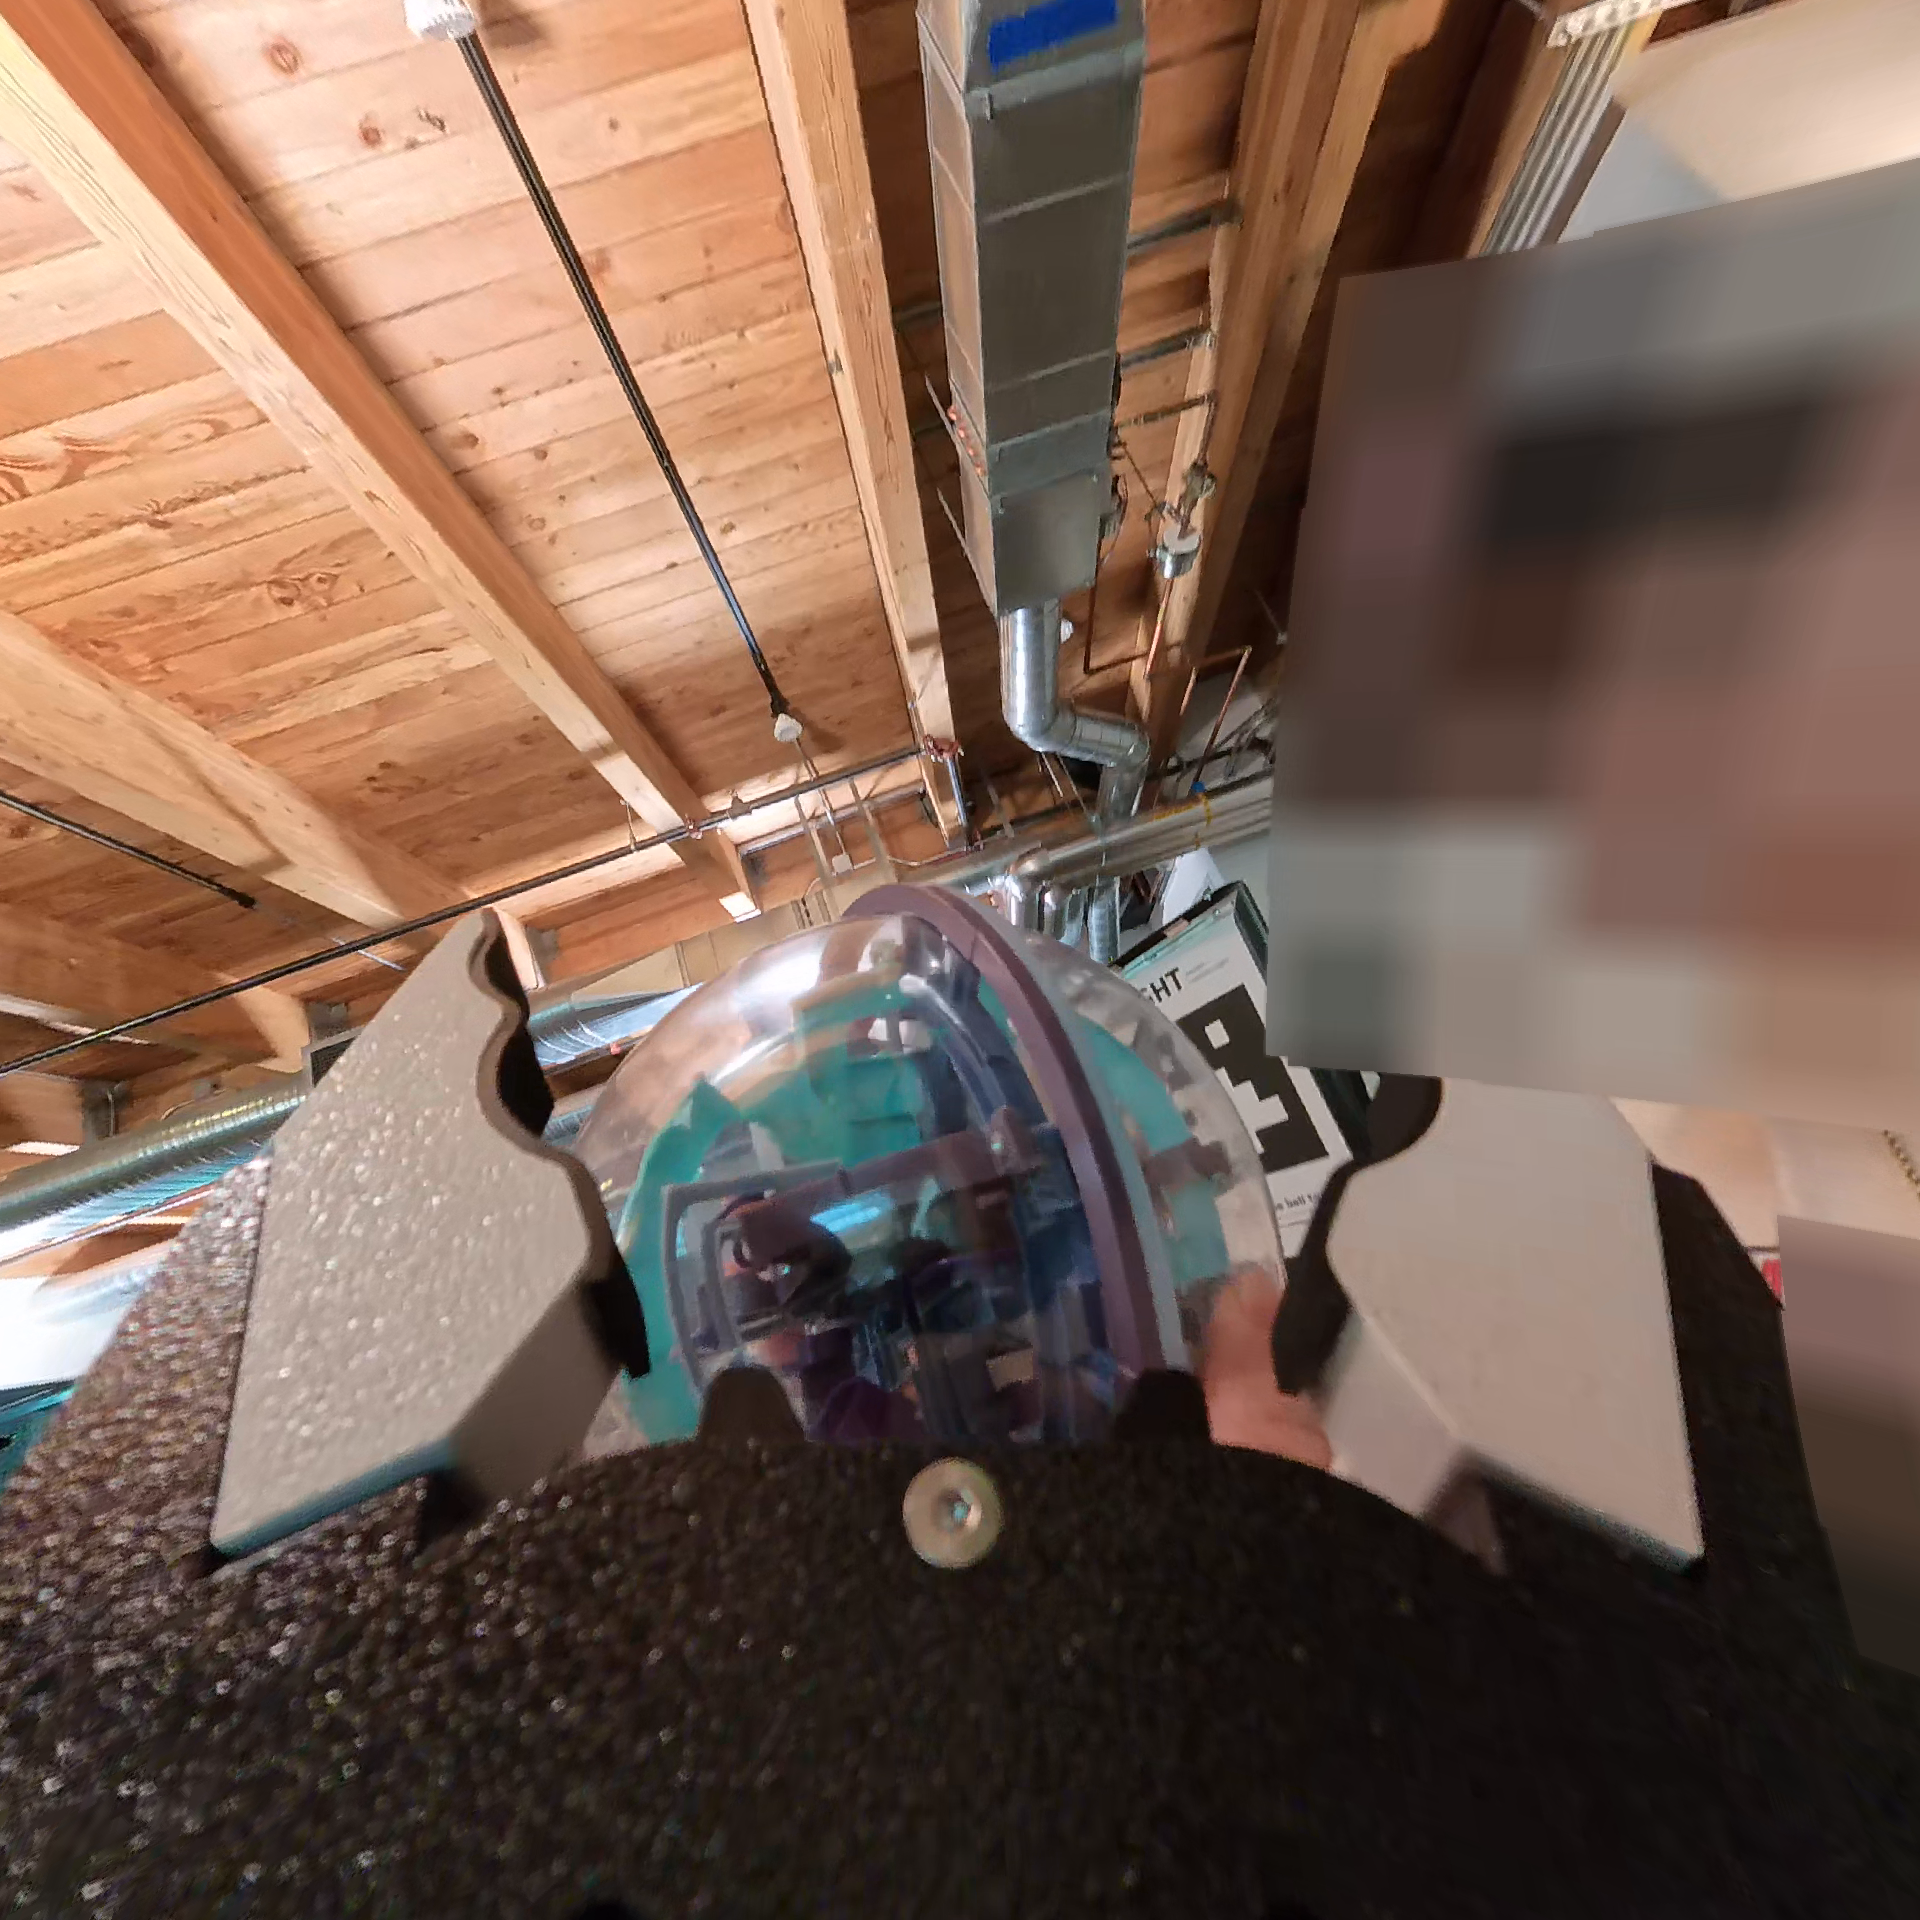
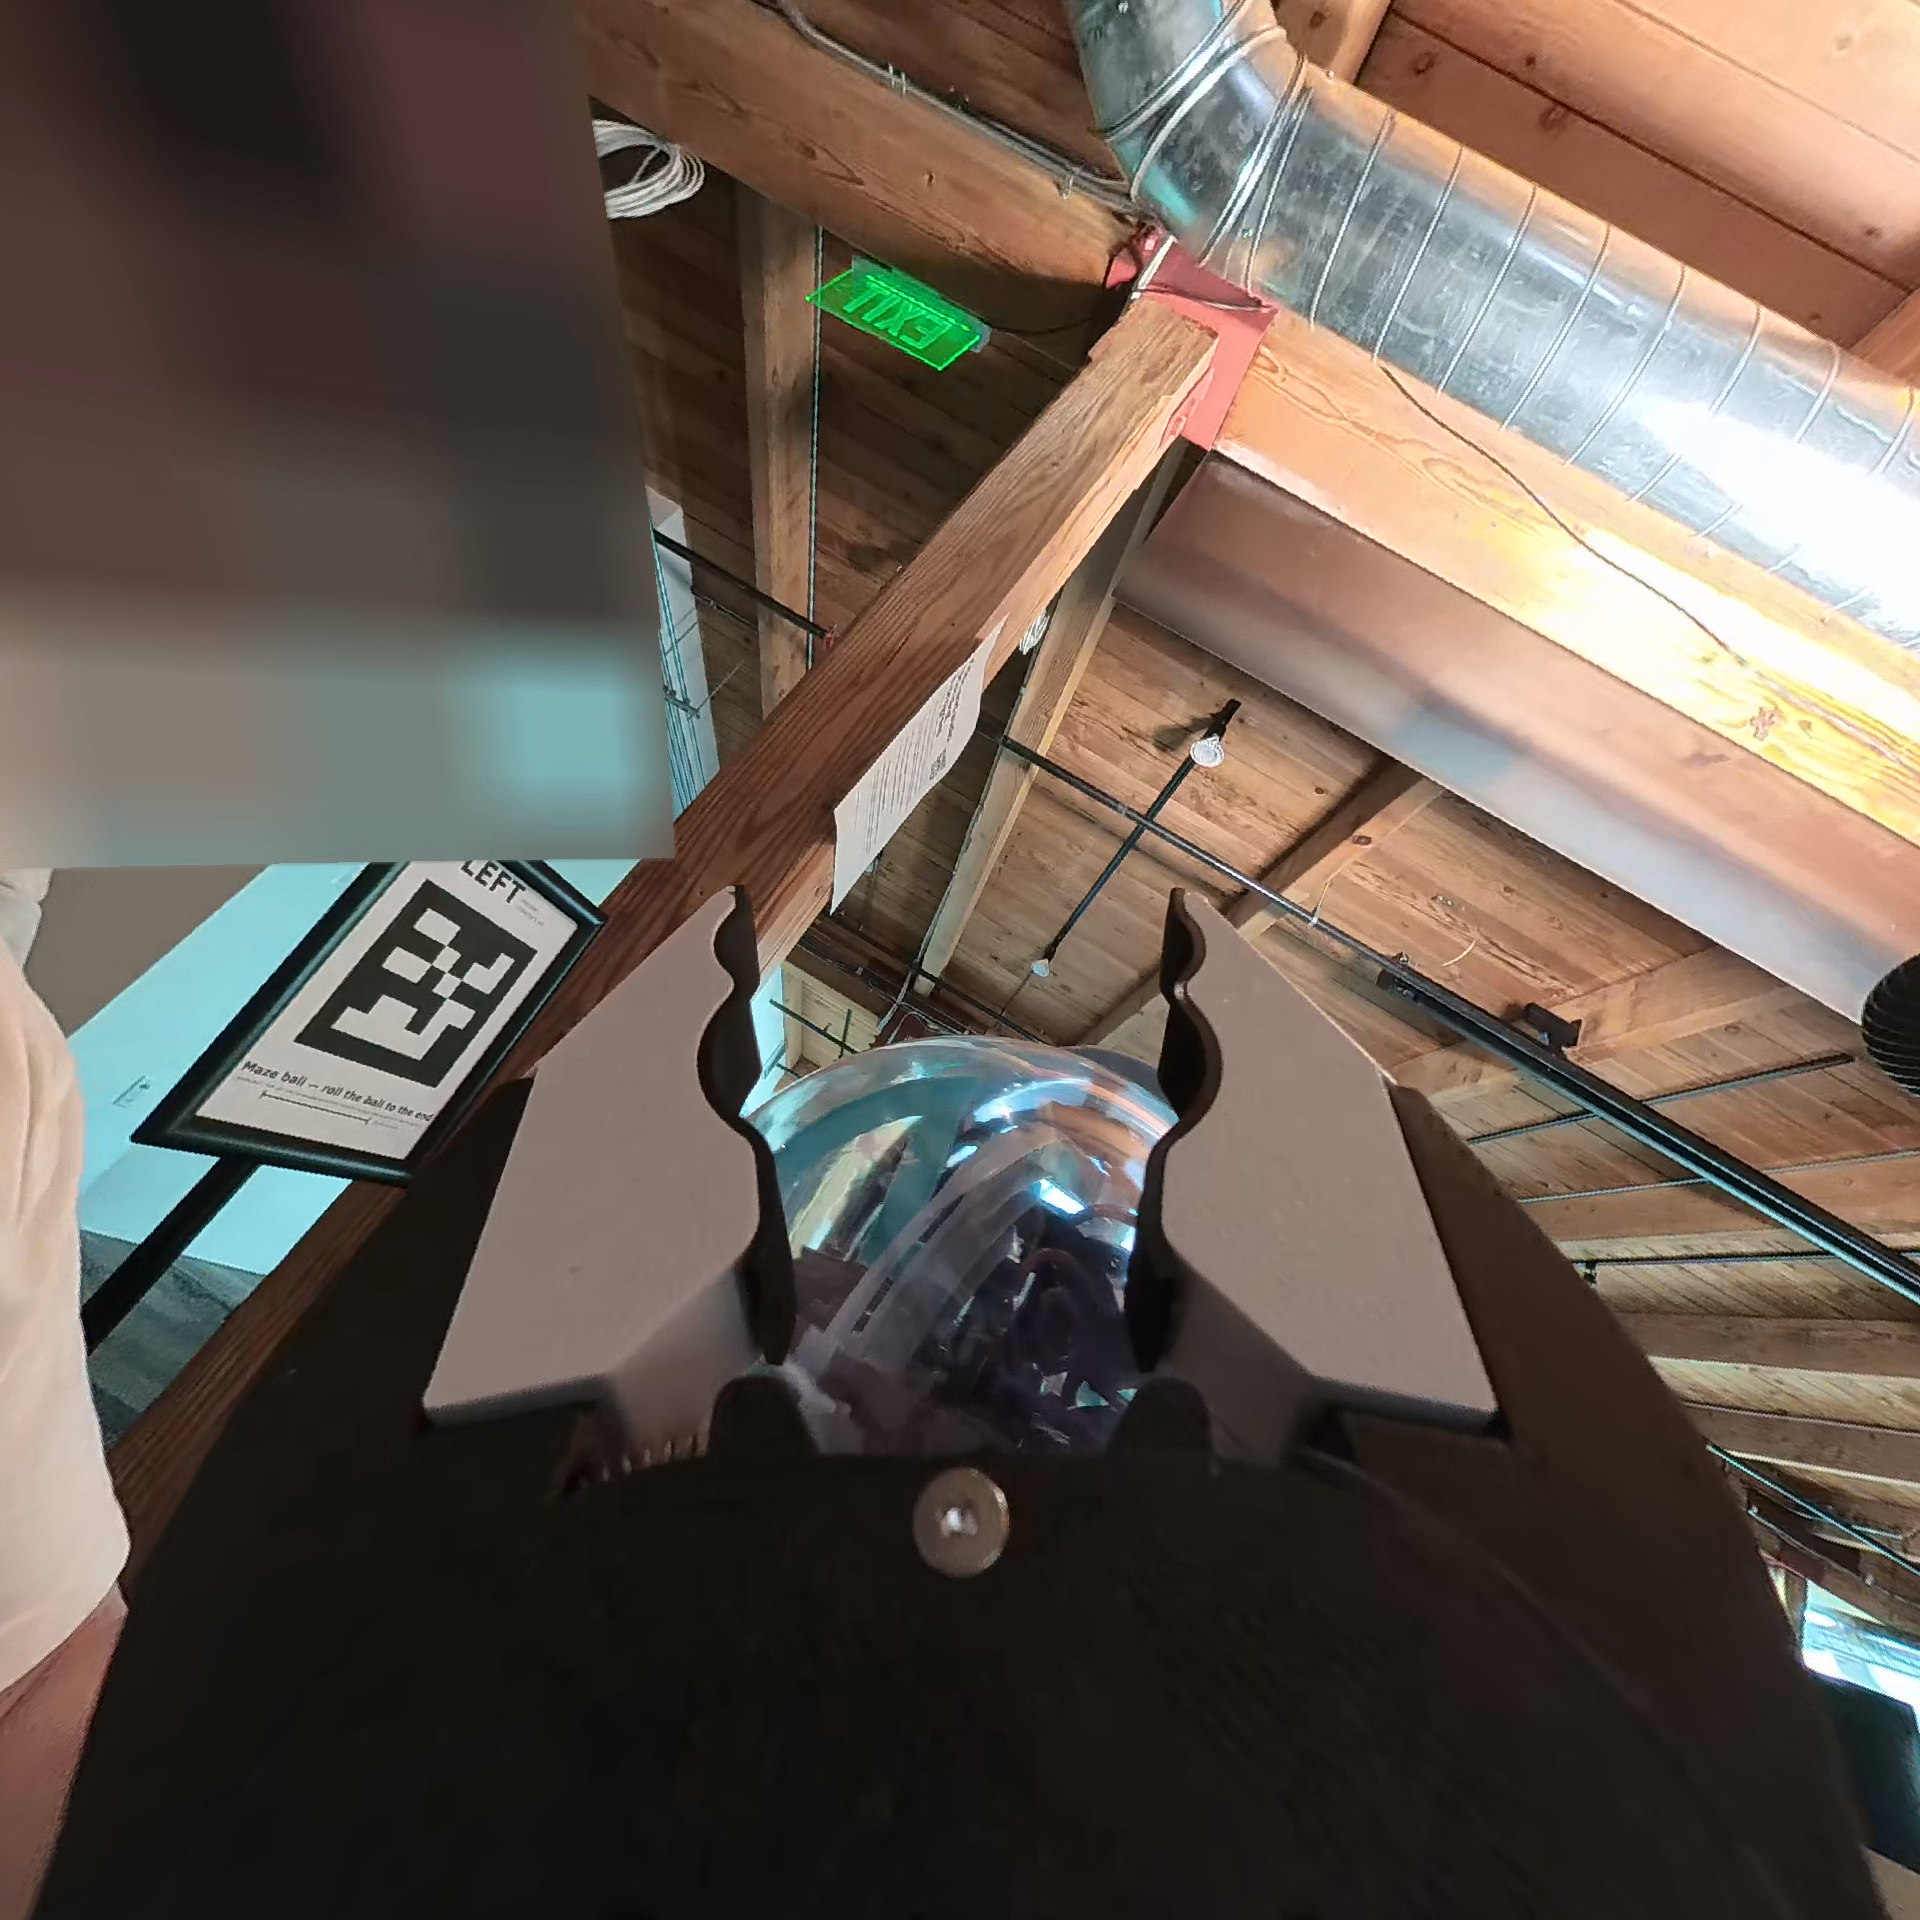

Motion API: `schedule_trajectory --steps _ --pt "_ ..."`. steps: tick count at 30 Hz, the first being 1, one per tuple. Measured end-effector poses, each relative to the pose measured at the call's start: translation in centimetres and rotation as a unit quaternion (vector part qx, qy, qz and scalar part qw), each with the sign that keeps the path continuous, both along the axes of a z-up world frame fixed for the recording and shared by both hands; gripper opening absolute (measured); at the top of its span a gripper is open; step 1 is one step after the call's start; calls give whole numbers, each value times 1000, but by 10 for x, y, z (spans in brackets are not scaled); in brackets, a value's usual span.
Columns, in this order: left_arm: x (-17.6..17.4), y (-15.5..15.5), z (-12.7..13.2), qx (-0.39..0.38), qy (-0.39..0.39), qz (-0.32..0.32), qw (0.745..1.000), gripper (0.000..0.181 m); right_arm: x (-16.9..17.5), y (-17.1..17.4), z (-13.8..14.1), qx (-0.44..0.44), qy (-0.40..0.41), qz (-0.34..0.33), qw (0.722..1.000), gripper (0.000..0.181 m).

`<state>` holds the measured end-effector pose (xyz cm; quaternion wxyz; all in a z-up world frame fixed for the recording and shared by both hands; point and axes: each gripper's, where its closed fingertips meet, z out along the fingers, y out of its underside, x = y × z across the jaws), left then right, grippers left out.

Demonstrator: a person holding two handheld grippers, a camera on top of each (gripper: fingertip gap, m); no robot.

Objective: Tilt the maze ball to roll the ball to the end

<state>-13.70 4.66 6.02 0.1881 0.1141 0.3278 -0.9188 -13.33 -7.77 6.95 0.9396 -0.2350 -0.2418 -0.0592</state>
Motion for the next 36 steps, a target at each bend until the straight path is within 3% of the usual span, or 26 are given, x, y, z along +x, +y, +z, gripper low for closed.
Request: schedule_trajectory --steps 11,16,22,27,36 --pt "12 16 5 -53 36 -20 998 152 5 8 -1 -2 6 -37 999 74" --pt "17 18 10 -67 56 8 996 152 12 11 0 -7 17 -54 998 75" --pt "-7 5 4 -35 -53 71 995 152 9 5 3 2 21 -32 999 78" --pt "-30 2 -3 -24 -129 62 989 152 2 -2 6 13 23 -4 1000 75" --pt "-34 1 -8 3 -133 33 991 154 -20 0 2 31 -31 -52 998 69"
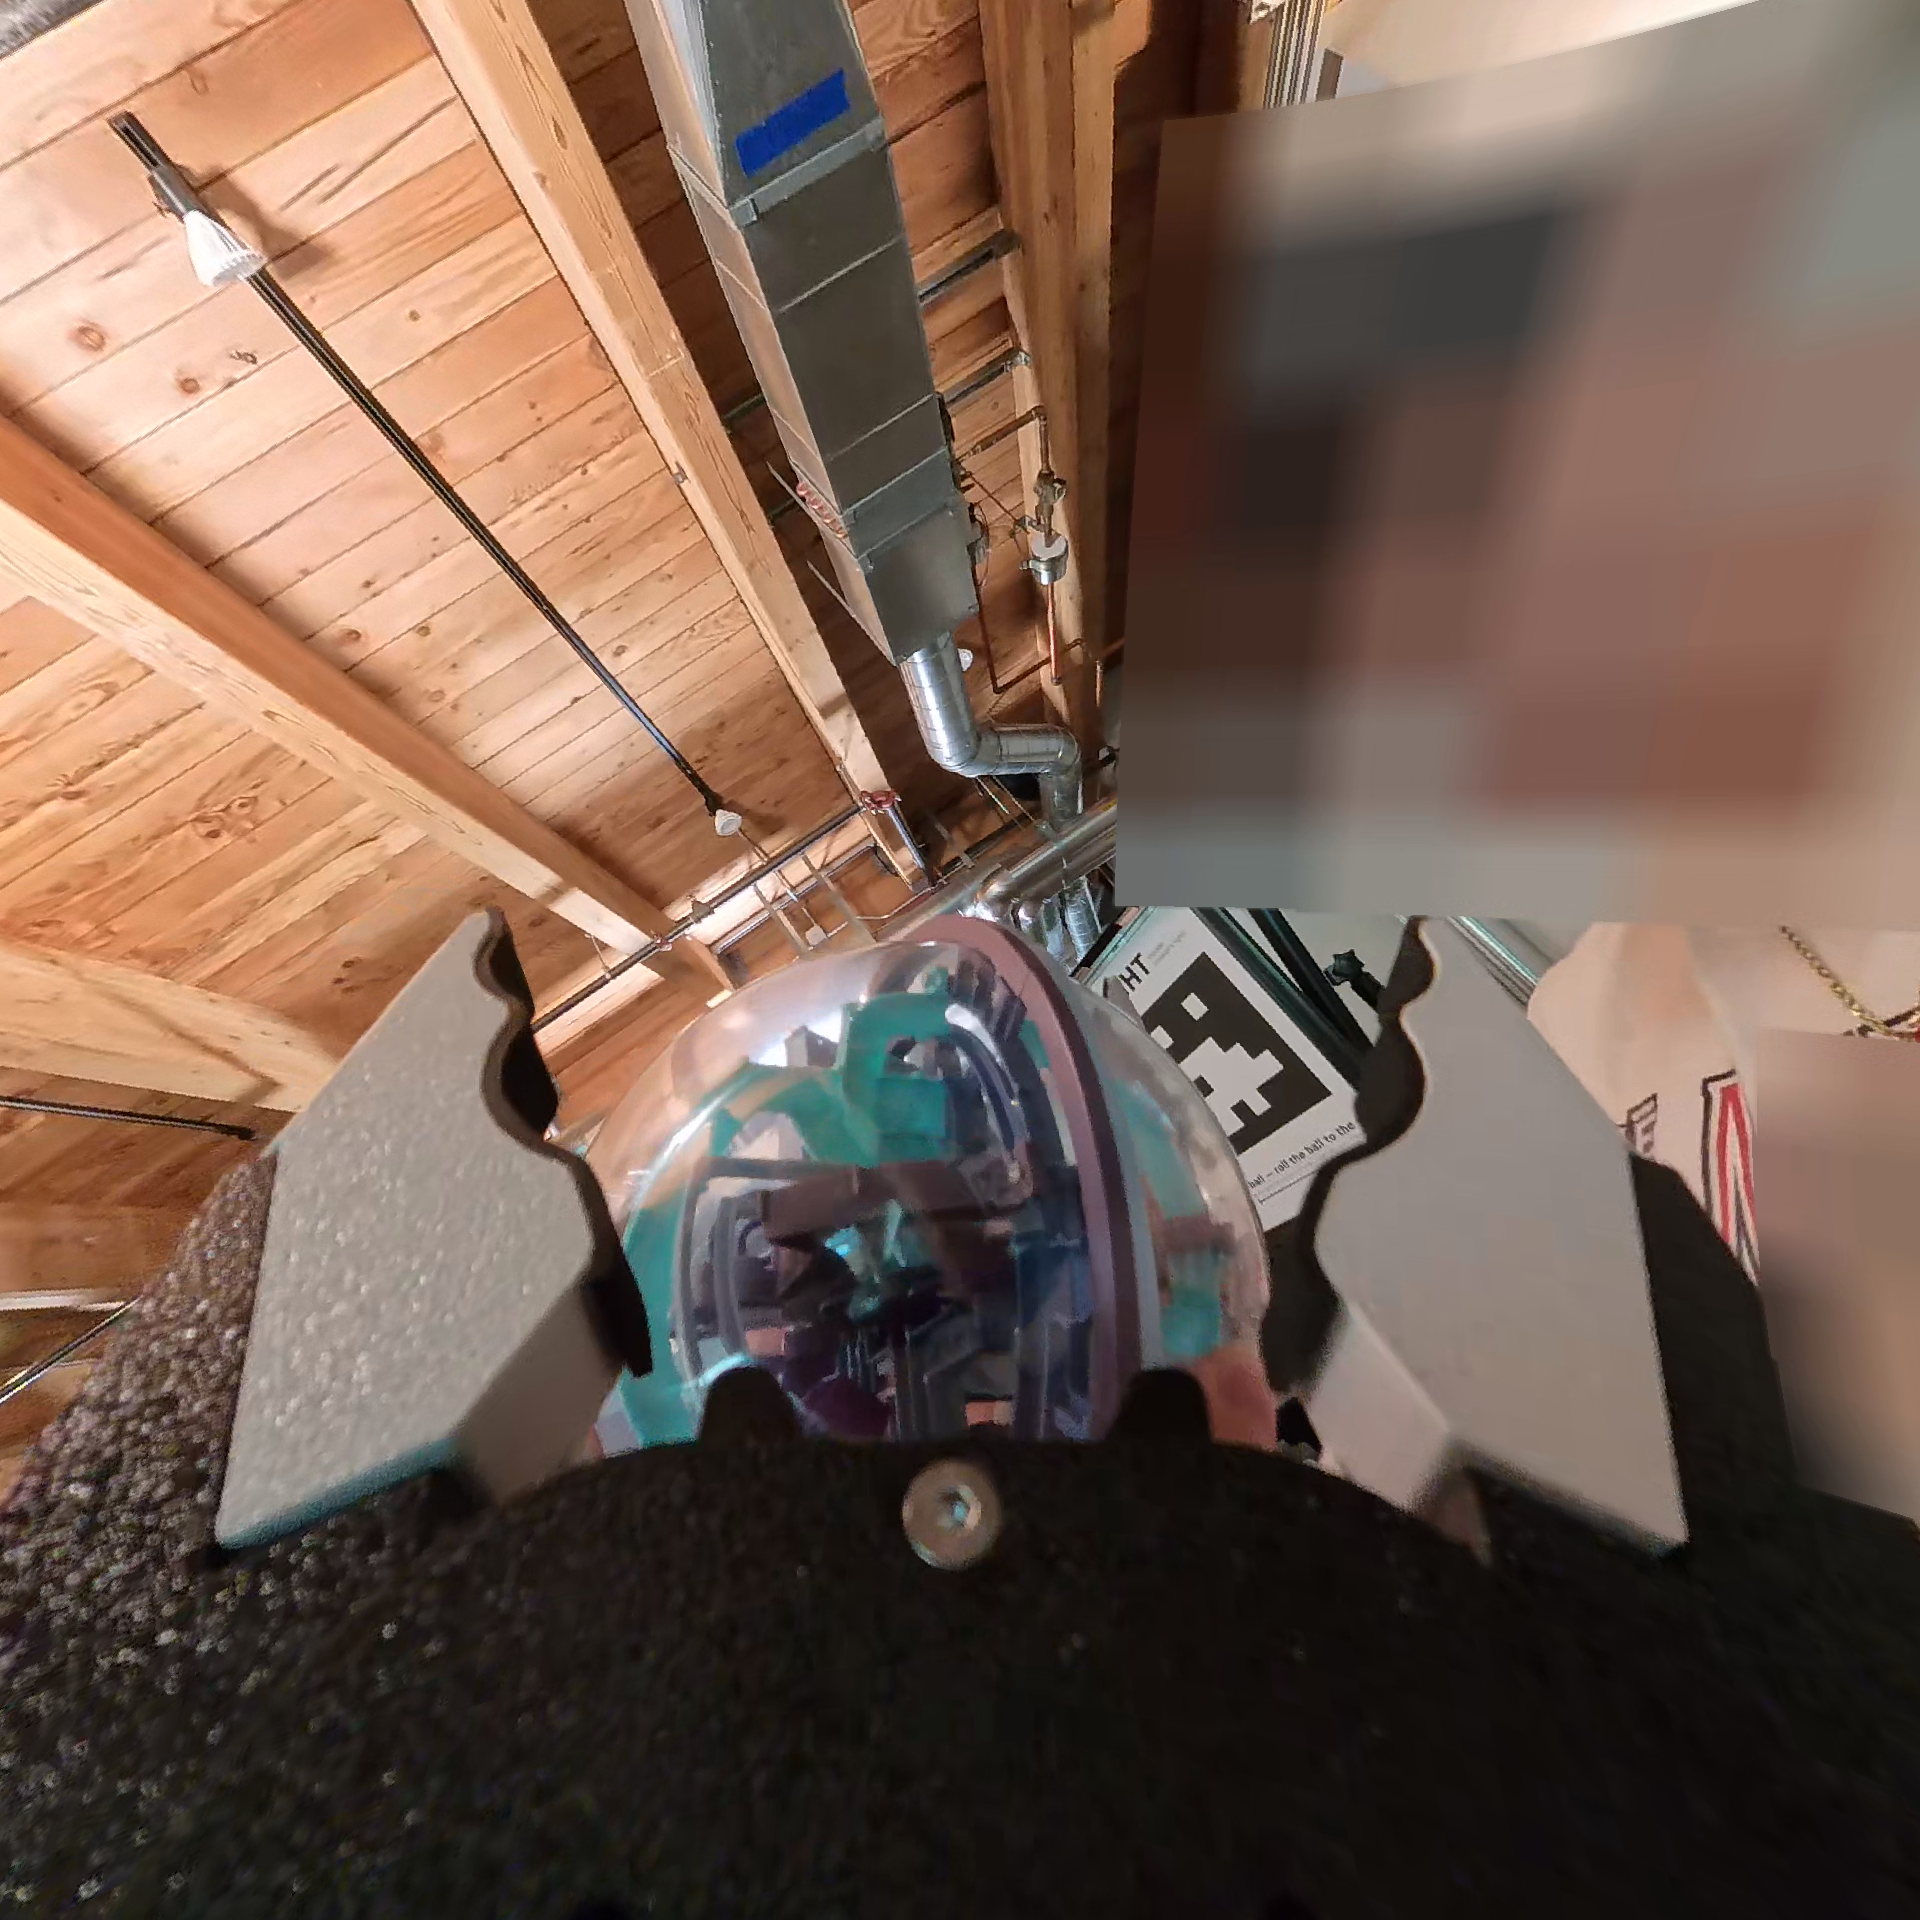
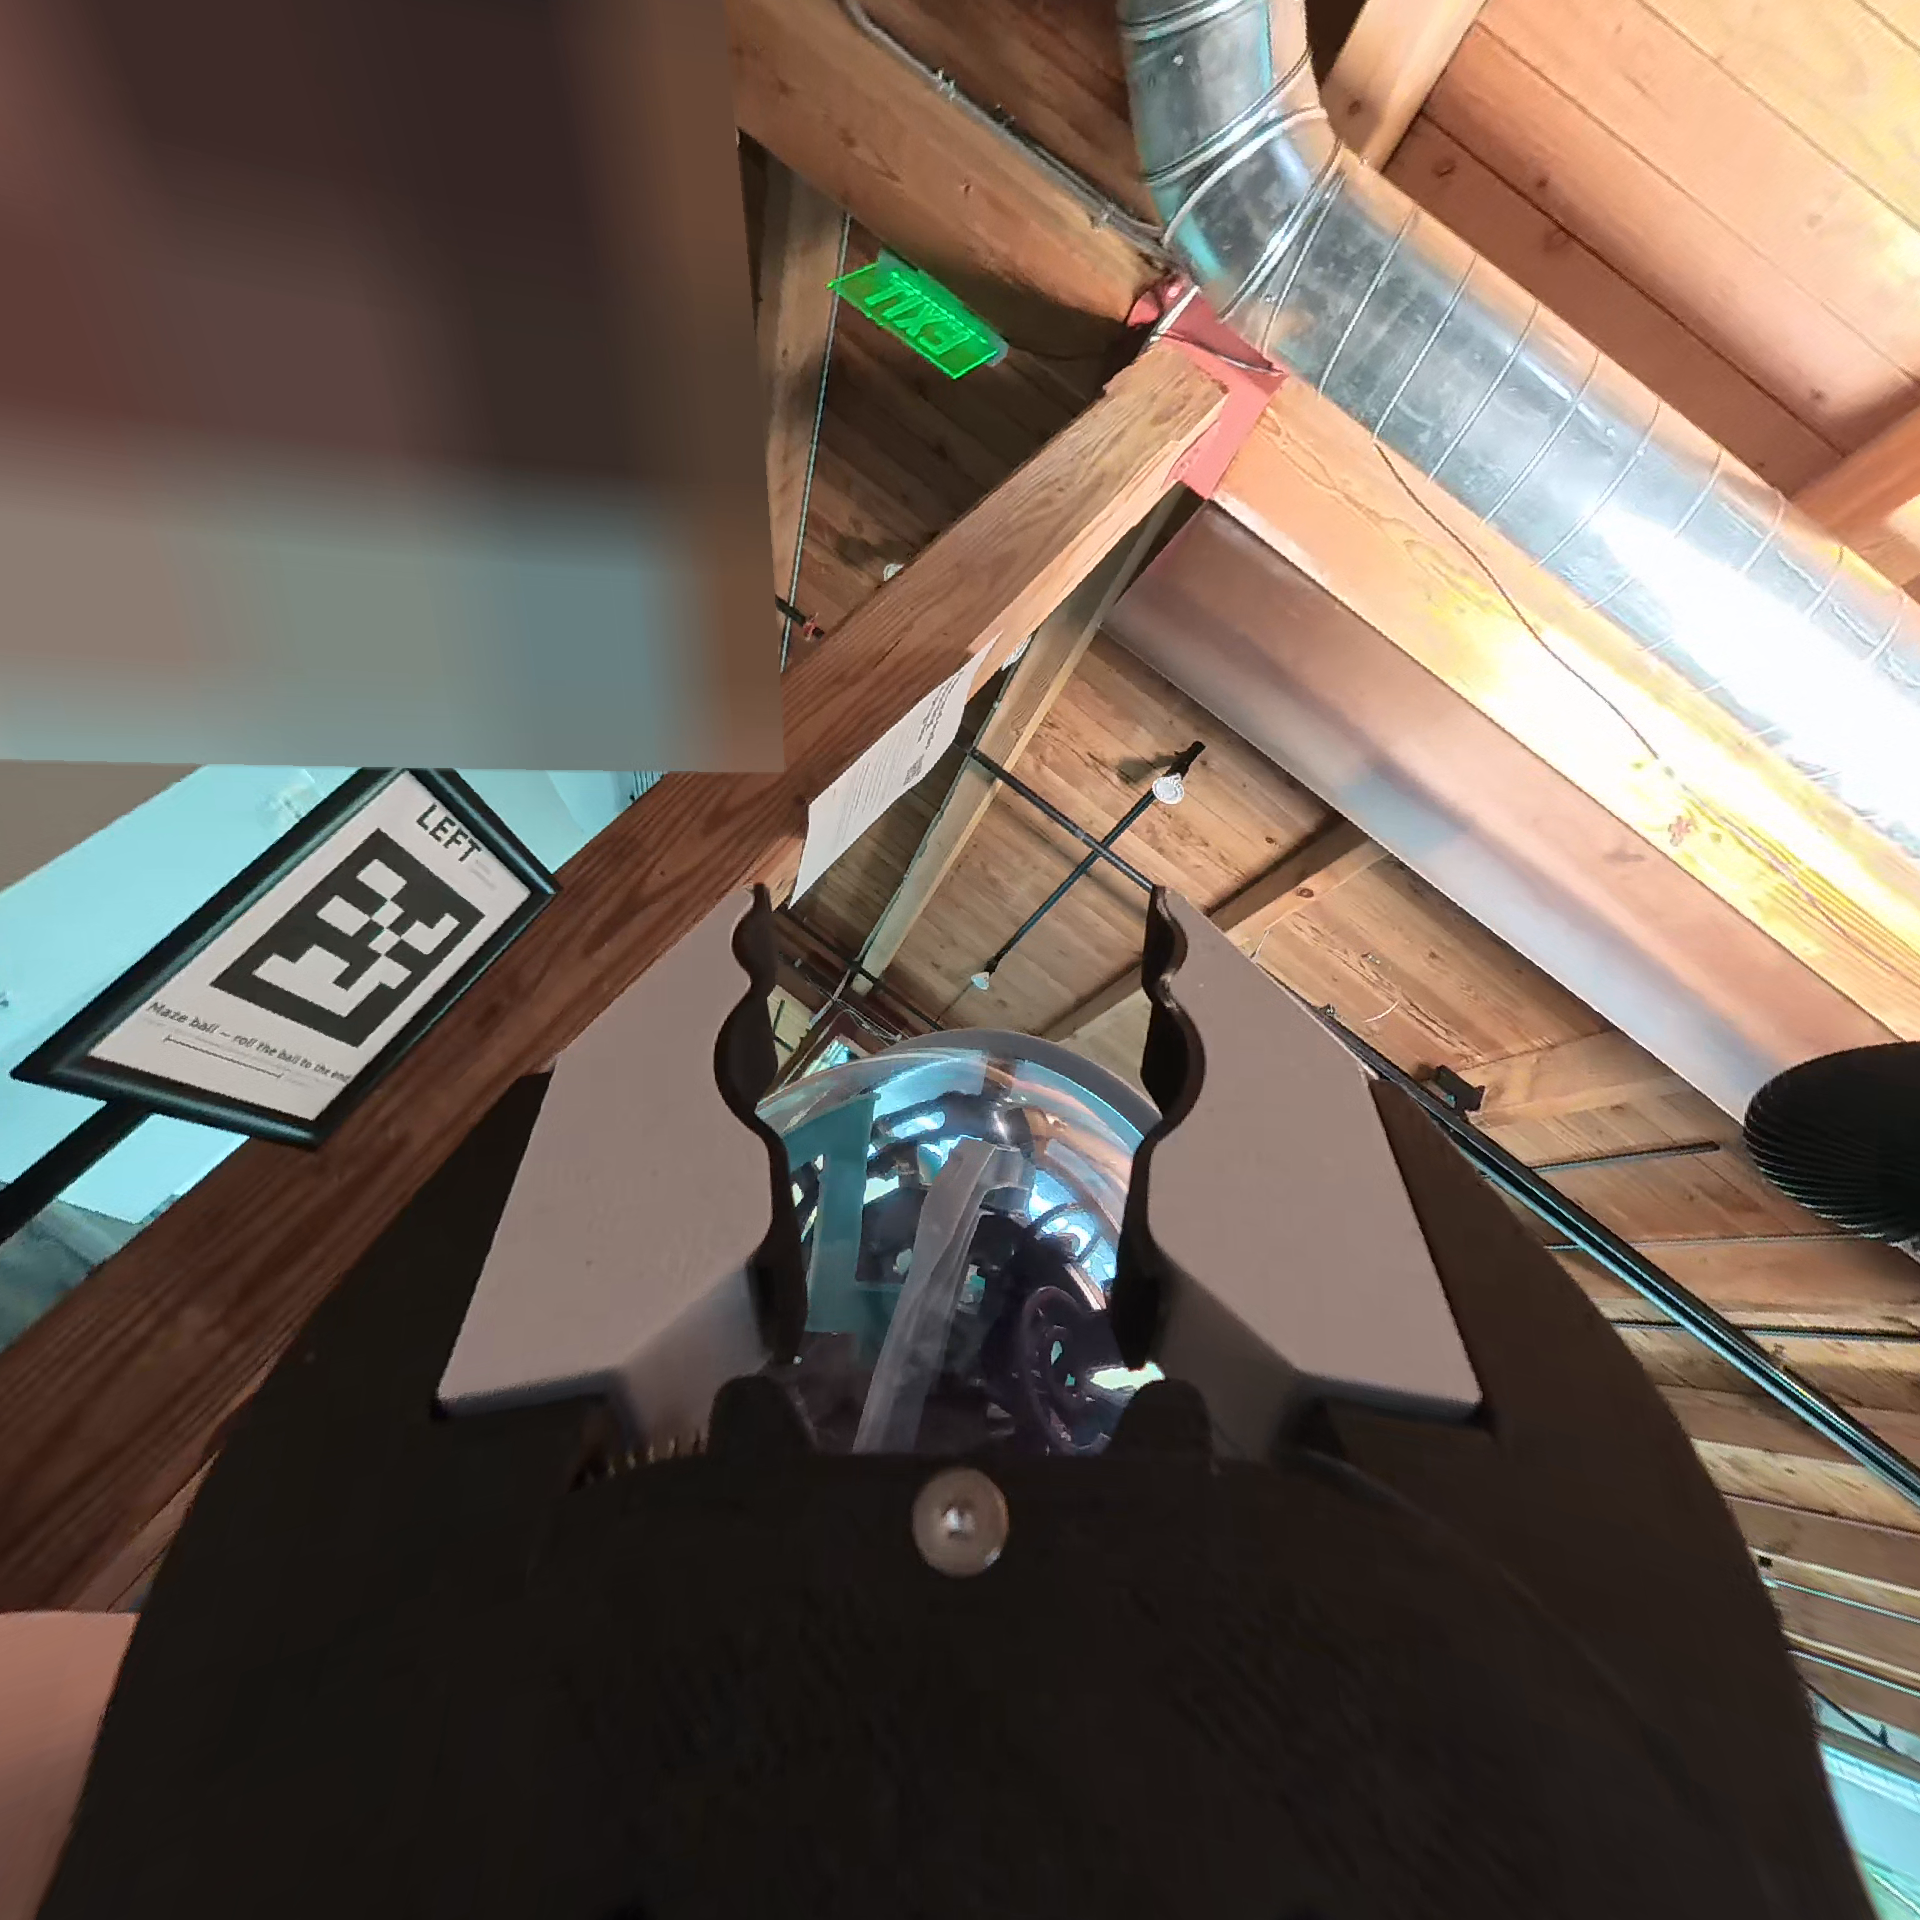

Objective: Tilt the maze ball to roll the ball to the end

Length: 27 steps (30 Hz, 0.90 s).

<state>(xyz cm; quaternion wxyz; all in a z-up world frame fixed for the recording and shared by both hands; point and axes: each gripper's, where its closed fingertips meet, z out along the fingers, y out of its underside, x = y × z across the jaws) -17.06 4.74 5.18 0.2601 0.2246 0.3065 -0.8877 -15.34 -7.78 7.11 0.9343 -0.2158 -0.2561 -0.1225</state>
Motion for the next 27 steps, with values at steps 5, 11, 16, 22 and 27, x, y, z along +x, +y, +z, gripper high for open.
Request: schedule_trajectory --steps 5,11,16,22,27 --pt "18 -5 8 -18 45 54 997 155 19 -3 6 7 45 2 999 66" --pt "34 -4 14 -38 102 69 992 156 31 -1 7 0 67 4 998 66" --pt "27 -1 16 -52 98 36 993 156 22 -2 7 5 51 -1 999 64" --pt "31 -1 16 -56 110 33 992 156 22 -1 8 6 51 -14 999 66" --pt "28 -2 16 -64 91 55 992 157 27 -4 10 19 67 -8 998 67"
